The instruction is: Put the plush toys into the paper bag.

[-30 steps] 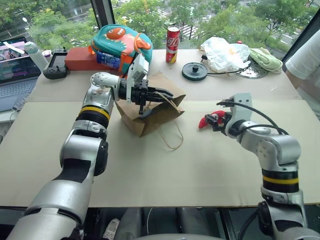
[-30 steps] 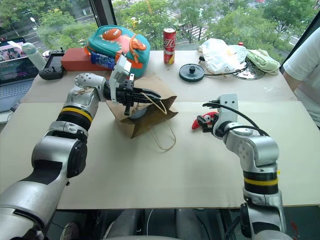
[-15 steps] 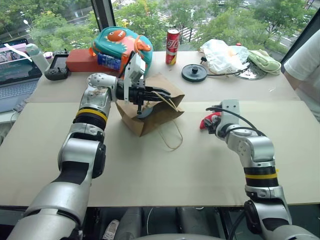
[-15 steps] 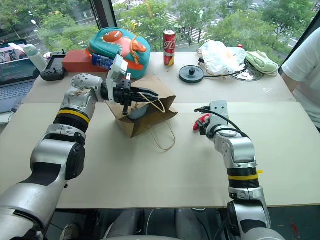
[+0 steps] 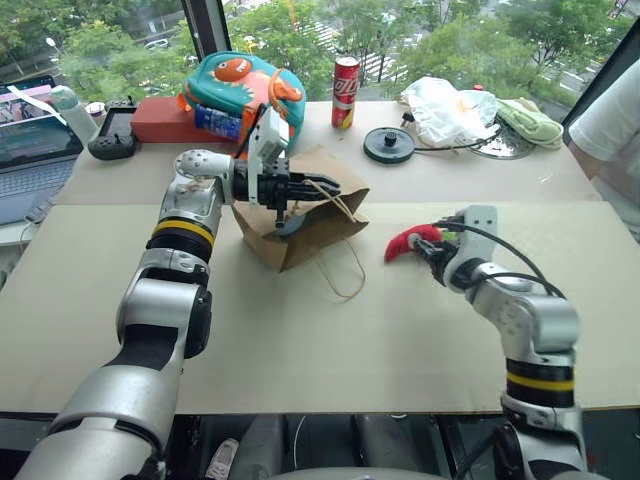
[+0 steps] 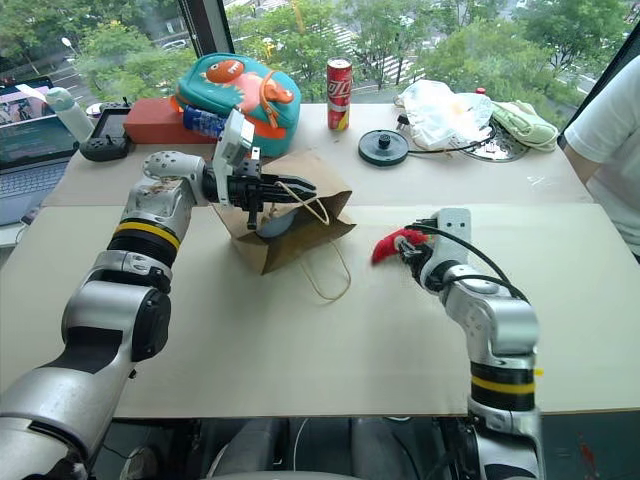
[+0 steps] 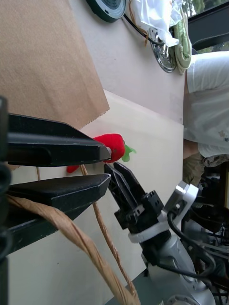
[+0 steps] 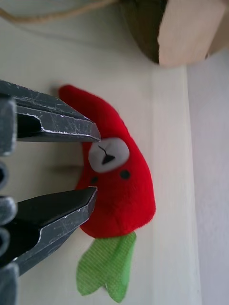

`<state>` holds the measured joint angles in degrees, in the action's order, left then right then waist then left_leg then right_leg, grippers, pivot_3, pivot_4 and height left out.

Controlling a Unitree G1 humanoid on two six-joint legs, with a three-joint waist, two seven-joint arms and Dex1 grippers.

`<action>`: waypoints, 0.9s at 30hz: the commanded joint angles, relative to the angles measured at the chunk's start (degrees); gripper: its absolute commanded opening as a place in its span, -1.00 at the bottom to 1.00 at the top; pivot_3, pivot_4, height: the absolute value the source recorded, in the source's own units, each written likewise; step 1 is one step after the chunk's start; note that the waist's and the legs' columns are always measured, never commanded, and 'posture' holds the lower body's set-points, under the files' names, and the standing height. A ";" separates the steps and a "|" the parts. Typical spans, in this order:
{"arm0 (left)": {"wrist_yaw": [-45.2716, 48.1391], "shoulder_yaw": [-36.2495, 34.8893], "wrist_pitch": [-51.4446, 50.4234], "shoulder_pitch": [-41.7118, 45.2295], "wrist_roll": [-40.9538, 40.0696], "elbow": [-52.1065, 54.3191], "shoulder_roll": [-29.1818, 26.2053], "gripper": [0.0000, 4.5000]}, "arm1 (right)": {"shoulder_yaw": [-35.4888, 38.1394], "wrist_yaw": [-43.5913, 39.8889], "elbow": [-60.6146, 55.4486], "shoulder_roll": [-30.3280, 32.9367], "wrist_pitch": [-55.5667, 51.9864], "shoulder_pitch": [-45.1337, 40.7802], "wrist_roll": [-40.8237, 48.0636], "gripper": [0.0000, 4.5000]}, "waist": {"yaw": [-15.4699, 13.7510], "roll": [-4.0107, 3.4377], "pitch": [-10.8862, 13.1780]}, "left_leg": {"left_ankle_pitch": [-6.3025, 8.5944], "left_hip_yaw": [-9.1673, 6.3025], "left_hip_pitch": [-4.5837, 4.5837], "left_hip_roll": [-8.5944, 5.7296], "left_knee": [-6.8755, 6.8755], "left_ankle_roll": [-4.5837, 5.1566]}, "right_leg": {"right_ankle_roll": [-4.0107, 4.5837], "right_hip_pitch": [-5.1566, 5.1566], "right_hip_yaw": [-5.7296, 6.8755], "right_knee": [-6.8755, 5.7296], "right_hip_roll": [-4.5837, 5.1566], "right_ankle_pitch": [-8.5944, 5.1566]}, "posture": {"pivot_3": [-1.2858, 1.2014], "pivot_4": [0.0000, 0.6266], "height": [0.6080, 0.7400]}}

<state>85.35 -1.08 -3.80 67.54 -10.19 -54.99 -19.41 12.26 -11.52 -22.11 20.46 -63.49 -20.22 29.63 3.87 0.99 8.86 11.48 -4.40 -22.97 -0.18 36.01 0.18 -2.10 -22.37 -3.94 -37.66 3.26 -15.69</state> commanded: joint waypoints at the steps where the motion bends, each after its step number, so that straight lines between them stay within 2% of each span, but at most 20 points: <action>1: -0.93 -1.31 -0.90 2.06 -1.77 0.60 -0.12 -0.78 | 1.00 -3.84 -10.61 0.28 -5.55 0.41 8.64 -0.25 | 0.01 0.00 0.00 | 0.00 0.00 0.00 0.00 -0.01 0.00 | 0.00 0.00 0.00 0.01 0.00 0.00 | 0.03 -0.52 1.00; 5: -1.32 -1.33 -1.32 2.30 -2.04 0.40 -0.18 -0.78 | -3.28 -1.57 -12.81 -2.20 -7.67 -0.23 9.02 -0.25 | -0.10 0.00 0.00 | 0.00 -0.01 0.06 0.00 0.01 0.00 | -0.02 0.01 0.01 0.14 0.00 -0.01 | 0.03 -0.52 1.00; 7: -1.48 -1.29 -1.51 2.38 -2.13 0.46 -0.15 -0.78 | -5.09 0.79 -11.00 -2.75 -6.69 -1.00 5.76 -0.25 | -0.19 0.00 0.00 | 0.00 -0.01 0.07 -0.01 0.03 -0.01 | -0.02 0.01 0.01 0.13 0.00 -0.01 | 0.03 -0.52 1.00; 11: -1.62 -1.25 -1.66 2.39 -2.21 0.59 -0.30 -0.78 | -4.21 6.44 -5.94 -2.69 -2.90 -2.11 -1.08 -0.25 | -0.51 0.00 0.00 | -0.01 0.01 0.07 -0.03 0.06 -0.02 | -0.02 0.00 0.00 0.12 0.02 -0.01 | 0.03 -0.52 1.00; 14: -1.62 -1.19 -1.67 2.36 -2.14 0.59 -0.47 -0.78 | -5.46 5.76 -5.16 -0.18 1.05 -2.50 -4.26 0.05 | -0.95 0.00 0.00 | -0.01 0.03 0.01 -0.03 0.03 -0.02 | -0.02 -0.07 0.00 0.12 0.02 -0.01 | 0.03 -0.52 1.00; 18: -1.82 -1.16 -1.53 2.44 -2.07 0.34 -0.53 -0.78 | -5.73 3.16 -0.46 3.83 4.95 -4.78 -7.31 0.66 | -1.18 0.00 0.00 | -0.01 0.03 -0.11 -0.02 0.00 -0.01 | -0.01 -0.14 0.00 0.05 0.01 0.00 | 0.03 -0.52 1.00; 19: -1.88 -1.16 -1.47 2.41 -2.07 0.29 -0.47 -0.78 | -5.32 2.01 2.38 5.02 6.31 -6.23 -7.84 0.89 | -1.20 0.00 0.00 | -0.01 0.03 -0.13 -0.03 0.00 -0.01 | -0.01 -0.15 0.00 0.06 0.02 0.00 | 0.03 -0.52 1.00; 20: -1.91 -1.16 -1.38 2.28 -2.08 0.31 -0.39 -0.78 | -4.95 0.62 5.90 6.14 7.72 -7.92 -8.23 0.98 | -1.20 0.00 0.00 | -0.01 0.03 -0.13 -0.02 0.01 -0.01 | -0.01 -0.14 0.00 0.07 0.02 0.00 | 0.03 -0.52 1.00; 24: -2.18 -1.17 -1.07 2.03 -2.09 0.21 -0.07 -0.78 | -4.65 -1.15 17.47 7.84 10.59 -12.59 -9.89 0.98 | -1.26 0.00 0.00 | -0.01 0.08 -0.06 -0.02 0.04 -0.01 | -0.01 -0.12 0.00 0.21 0.02 0.00 | 0.03 -0.52 1.00; 27: -2.64 -1.38 -0.80 1.79 -2.16 0.21 -0.16 -0.78 | -4.93 -0.68 27.56 5.91 10.28 -16.58 -10.73 0.98 | -1.04 0.00 0.00 | -0.01 0.08 -0.03 -0.01 0.00 -0.01 | 0.00 -0.12 0.00 0.17 0.01 0.00 | 0.03 -0.52 1.00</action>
<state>83.10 -1.48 -5.20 68.36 -11.27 -55.39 -19.33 7.12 -12.30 1.98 26.96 -54.12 -35.36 19.85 2.83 0.99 8.86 11.47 -4.29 -22.99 -0.18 36.01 0.17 -2.10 -22.48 -3.95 -37.51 3.27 -15.68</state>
